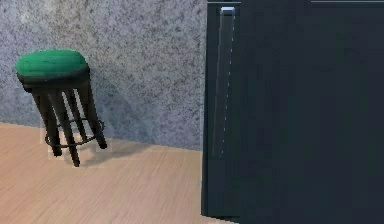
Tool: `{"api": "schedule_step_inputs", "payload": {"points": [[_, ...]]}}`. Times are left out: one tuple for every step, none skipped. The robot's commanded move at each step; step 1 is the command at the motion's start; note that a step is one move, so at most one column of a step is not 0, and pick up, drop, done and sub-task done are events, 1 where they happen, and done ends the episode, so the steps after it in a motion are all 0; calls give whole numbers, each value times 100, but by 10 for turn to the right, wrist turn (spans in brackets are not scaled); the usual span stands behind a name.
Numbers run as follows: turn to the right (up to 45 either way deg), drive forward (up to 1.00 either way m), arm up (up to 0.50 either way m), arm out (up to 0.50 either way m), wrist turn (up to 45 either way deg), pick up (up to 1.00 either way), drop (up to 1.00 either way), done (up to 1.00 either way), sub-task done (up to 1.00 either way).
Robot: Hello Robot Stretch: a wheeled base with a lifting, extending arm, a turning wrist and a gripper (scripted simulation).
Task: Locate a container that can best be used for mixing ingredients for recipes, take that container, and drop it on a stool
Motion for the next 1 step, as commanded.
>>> {"api": "schedule_step_inputs", "payload": {"points": [[0, 0, -32, 0, 0, 0, 0, 0, 0]]}}
